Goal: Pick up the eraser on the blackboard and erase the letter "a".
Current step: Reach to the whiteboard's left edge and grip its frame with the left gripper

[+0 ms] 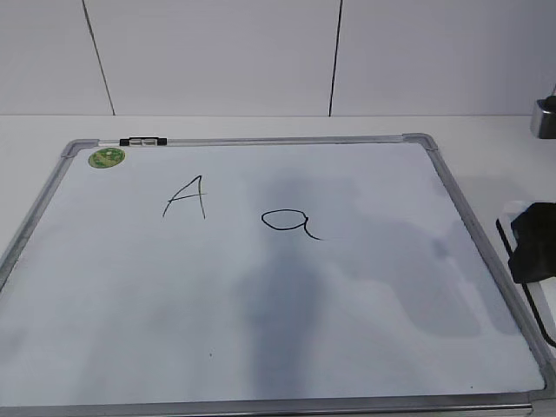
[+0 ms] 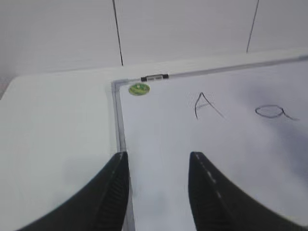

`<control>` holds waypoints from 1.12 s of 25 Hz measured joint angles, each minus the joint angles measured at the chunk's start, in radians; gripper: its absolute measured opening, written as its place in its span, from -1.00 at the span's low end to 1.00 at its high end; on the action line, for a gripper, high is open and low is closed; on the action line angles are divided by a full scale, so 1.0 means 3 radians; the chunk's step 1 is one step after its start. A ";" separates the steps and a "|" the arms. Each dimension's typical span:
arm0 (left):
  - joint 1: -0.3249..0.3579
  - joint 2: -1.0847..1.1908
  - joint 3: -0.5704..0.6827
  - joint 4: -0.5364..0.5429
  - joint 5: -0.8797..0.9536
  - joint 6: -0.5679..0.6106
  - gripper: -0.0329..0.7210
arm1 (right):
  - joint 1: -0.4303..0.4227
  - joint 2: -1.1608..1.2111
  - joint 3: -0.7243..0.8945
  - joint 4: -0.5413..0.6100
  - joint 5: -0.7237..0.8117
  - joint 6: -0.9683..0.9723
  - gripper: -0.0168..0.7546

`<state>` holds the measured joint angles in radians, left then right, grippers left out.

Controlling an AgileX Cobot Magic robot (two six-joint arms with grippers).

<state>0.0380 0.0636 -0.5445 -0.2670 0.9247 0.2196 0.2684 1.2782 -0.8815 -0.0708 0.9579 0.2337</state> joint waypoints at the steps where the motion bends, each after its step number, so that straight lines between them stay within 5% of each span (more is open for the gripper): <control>1: 0.0000 0.0128 -0.0008 -0.0016 -0.0146 0.0000 -0.11 | 0.0000 0.0000 0.0000 0.0000 0.0000 0.0000 0.42; 12: 0.0000 0.2012 -0.0180 -0.0185 -0.0845 0.0000 0.09 | 0.0000 0.0000 0.0000 0.0000 -0.0019 -0.0002 0.42; 28: 0.0000 0.4711 -0.1983 -0.0003 -0.0174 -0.0005 0.12 | 0.0000 0.0000 0.0000 0.0000 -0.0019 -0.0002 0.42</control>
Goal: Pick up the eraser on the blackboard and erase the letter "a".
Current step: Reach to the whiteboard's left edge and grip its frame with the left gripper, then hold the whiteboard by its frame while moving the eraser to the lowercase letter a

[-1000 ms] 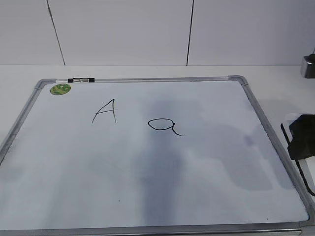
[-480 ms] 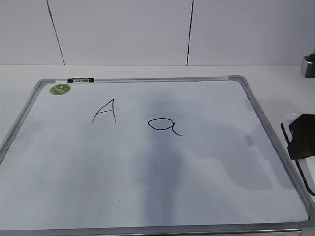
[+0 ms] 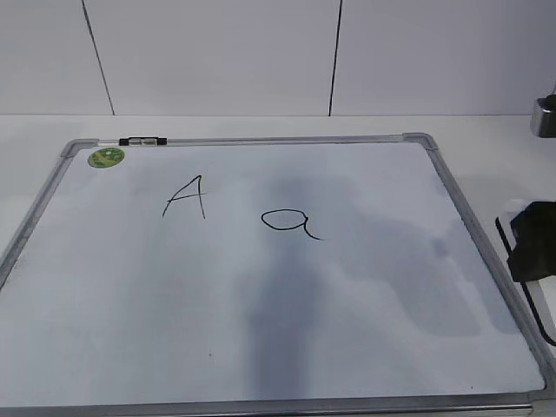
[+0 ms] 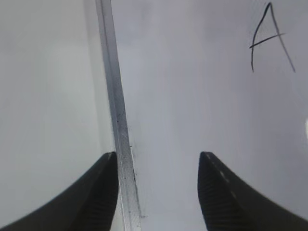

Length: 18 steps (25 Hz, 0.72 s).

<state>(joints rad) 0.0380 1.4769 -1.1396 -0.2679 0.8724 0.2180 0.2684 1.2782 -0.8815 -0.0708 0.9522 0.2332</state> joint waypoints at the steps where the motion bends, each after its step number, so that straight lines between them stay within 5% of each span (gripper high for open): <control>1: 0.0000 0.0132 -0.0118 0.0041 0.0100 0.0000 0.12 | 0.0000 0.0000 0.0000 0.0000 0.0000 0.0000 0.42; 7: 0.0000 0.0735 -0.0480 0.0220 0.0528 0.0000 0.12 | 0.0000 0.0000 0.0000 0.0000 0.0000 0.0000 0.42; 18: 0.0000 0.1173 -0.0520 0.0352 0.0344 0.0000 -0.02 | 0.0000 0.0000 0.0000 0.0000 0.0000 0.0000 0.42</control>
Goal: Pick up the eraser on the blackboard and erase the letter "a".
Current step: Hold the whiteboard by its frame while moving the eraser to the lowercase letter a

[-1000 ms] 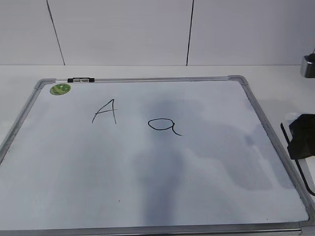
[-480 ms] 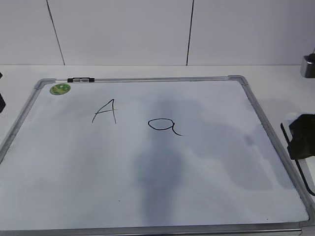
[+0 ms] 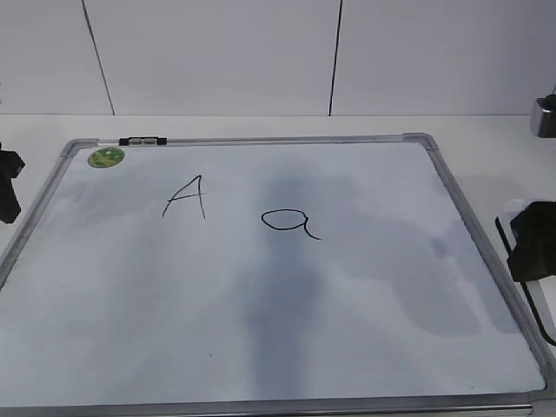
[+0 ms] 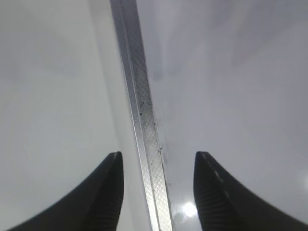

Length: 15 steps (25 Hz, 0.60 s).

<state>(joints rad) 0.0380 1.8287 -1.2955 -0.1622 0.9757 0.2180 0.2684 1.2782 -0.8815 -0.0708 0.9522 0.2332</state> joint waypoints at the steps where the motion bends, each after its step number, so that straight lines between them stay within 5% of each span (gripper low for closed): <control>1: 0.0000 0.0022 0.0000 0.0000 -0.0031 0.0000 -0.06 | 0.0000 0.0000 0.0000 0.0000 0.0000 0.0000 0.42; 15: 0.0176 0.0222 -0.0014 -0.0159 -0.0063 0.0062 -0.20 | 0.0000 0.0000 0.0000 -0.0002 0.0000 -0.0028 0.42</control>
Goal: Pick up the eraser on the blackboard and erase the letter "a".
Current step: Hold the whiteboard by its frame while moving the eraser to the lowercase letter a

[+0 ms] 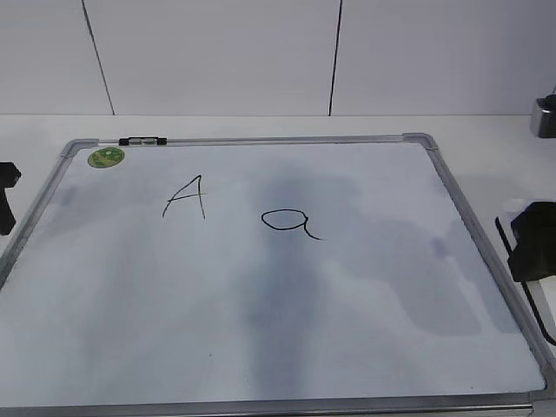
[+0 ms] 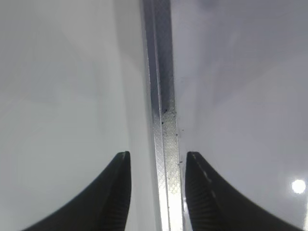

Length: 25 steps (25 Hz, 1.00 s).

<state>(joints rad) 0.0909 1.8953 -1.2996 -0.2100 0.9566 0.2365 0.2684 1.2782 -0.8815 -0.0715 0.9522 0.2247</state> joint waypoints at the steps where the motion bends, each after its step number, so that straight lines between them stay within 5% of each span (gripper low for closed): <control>1: 0.0000 0.0023 0.0000 -0.0010 0.0000 0.0007 -0.20 | 0.0000 0.0000 0.0000 -0.0005 0.0000 0.0000 0.42; 25: 0.0000 0.0286 -0.0005 -0.0043 -0.0061 0.0020 -0.43 | 0.0000 0.0000 0.0000 -0.0005 -0.0006 -0.0012 0.42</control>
<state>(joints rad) 0.0909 1.9810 -1.3012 -0.2231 0.9383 0.2425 0.2684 1.2782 -0.8815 -0.0731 0.9504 0.2211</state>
